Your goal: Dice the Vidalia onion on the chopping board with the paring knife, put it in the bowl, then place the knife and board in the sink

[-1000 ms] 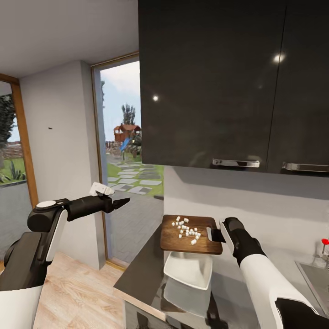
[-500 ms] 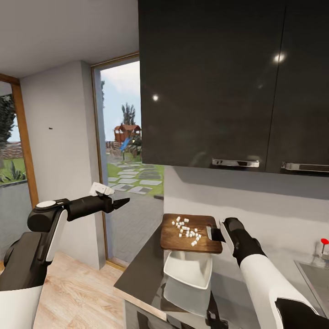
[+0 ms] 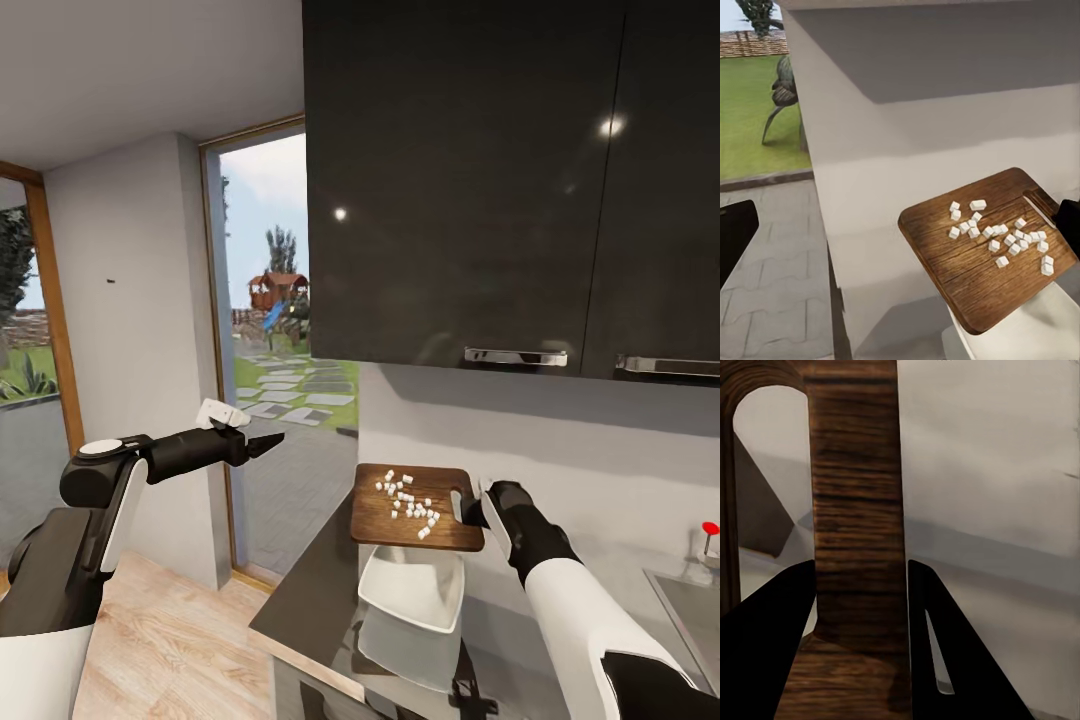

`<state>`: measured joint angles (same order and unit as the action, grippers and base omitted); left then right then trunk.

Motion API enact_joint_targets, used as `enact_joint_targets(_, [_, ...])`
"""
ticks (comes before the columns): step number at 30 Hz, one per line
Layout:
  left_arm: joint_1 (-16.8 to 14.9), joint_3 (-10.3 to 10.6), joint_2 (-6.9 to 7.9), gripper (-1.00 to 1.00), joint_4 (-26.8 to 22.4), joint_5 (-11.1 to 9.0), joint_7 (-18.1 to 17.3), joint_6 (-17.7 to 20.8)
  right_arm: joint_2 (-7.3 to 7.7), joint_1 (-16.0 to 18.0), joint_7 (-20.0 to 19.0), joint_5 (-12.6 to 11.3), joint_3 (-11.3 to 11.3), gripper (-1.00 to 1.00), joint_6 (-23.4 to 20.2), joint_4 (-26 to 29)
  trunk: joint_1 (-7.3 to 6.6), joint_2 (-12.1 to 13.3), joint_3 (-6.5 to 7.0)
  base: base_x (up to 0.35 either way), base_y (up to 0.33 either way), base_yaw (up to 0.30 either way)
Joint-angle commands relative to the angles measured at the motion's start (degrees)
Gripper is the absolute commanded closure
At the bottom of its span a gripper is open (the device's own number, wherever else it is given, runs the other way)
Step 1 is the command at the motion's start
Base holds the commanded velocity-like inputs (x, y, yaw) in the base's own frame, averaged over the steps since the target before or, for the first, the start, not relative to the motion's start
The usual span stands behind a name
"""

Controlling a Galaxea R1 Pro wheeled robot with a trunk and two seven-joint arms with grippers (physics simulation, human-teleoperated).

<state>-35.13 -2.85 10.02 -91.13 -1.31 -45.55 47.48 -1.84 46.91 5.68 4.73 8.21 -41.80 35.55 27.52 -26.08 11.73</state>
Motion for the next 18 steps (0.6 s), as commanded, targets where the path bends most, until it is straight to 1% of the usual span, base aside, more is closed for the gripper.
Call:
enact_joint_targets(1, [0.0, 0.0, 0.00, -1.00, 0.0, -0.1, -0.2, 0.4, -0.09, 0.0, -0.1, 0.5, 0.3, 1.00, -0.2, 0.1, 0.02, 0.0, -0.03, 0.000, 0.000, 0.000])
enact_joint_targets(5, [0.0, 0.0, 0.00, -1.00, 0.0, -0.1, -0.2, 0.4, -0.09, 0.0, -0.1, 0.5, 0.3, 1.00, 0.0, 0.0, 0.02, 0.0, -0.03, 0.000, 0.000, 0.000])
enact_joint_targets(8, [0.0, 0.0, 0.00, -1.00, 0.0, -0.1, -0.2, 0.4, -0.07, 0.0, -0.1, 0.5, 0.3, 1.00, 1.1, -0.3, 0.02, 0.0, -0.03, 0.000, -0.006, 0.000])
enact_joint_targets(12, [0.0, 0.0, 0.00, -1.00, 0.0, -0.1, -0.2, 0.4, -0.05, 0.0, -0.1, 0.5, 0.3, 1.00, 2.2, -0.9, 0.02, 0.0, -0.03, 0.000, -0.099, 0.000])
enact_joint_targets(15, [0.0, 0.0, 0.00, -1.00, 0.0, -0.1, -0.2, 0.4, -0.04, 0.0, -0.1, 0.5, 0.3, 1.00, 4.1, -2.1, 0.02, 0.0, -0.03, 0.000, -0.027, 0.000])
enact_joint_targets(18, [0.0, 0.0, 0.01, -1.00, 0.0, -0.1, -0.2, 0.4, -0.04, 0.0, -0.1, 0.5, 0.3, 1.00, 4.3, -2.3, 0.02, 0.0, -0.03, 0.000, -0.004, 0.000])
